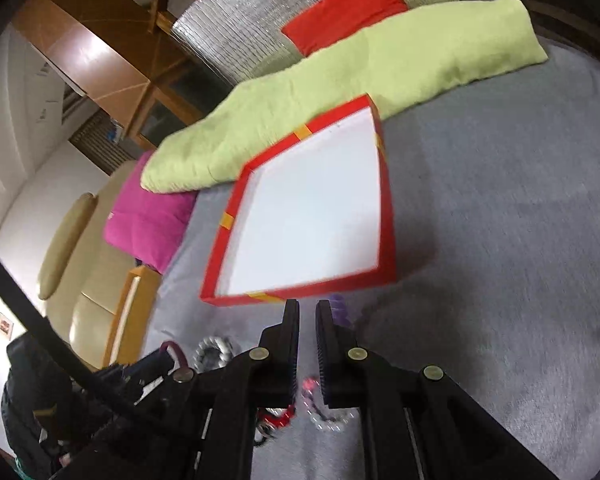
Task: Organize jewelry
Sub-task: 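Carry both bracelets into the red box and open both tools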
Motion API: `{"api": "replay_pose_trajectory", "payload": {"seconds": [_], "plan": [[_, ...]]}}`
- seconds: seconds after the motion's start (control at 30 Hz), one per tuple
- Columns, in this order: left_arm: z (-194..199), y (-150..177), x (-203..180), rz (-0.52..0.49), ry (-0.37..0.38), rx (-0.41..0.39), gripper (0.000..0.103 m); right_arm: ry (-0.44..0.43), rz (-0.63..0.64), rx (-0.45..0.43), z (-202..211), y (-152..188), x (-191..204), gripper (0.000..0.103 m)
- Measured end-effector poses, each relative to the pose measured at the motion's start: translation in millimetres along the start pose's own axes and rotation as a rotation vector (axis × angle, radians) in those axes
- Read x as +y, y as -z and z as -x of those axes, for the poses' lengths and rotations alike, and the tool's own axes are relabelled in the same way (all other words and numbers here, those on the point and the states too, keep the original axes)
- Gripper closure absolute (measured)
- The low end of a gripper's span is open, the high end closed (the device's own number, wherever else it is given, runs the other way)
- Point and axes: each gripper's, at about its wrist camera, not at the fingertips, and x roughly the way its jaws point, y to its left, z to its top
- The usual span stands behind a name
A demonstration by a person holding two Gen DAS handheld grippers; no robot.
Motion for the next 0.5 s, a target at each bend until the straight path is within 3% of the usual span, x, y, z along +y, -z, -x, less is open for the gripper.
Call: {"api": "replay_pose_trajectory", "payload": {"seconds": [0.13,0.27,0.3,0.37,0.4,0.5], "plan": [[-17.8,-29.5,14.4,-0.009,-0.05,0.013,0.096,-0.028,-0.014,-0.012,-4.6,-11.8,3.4,0.094],[-29.0,-44.6,23.5,-0.001,-0.07,0.021,0.096,0.022,-0.017,0.001,-2.5,-18.0,0.8,0.093],[-28.3,-44.2,22.7,0.0,-0.065,0.016,0.096,0.064,-0.021,0.017,-1.3,-18.6,-2.9,0.09],[-25.8,-41.6,19.6,-0.002,-0.052,0.005,0.096,0.188,-0.003,0.052,-3.6,-17.6,-9.4,0.065],[-24.8,-39.4,17.3,-0.007,-0.05,0.002,0.096,0.209,-0.002,0.058,-4.8,-16.4,-11.4,0.052],[-25.2,-30.8,9.4,-0.014,-0.044,0.011,0.096,0.243,0.045,0.119,-18.7,-8.6,-8.8,0.052]]}}
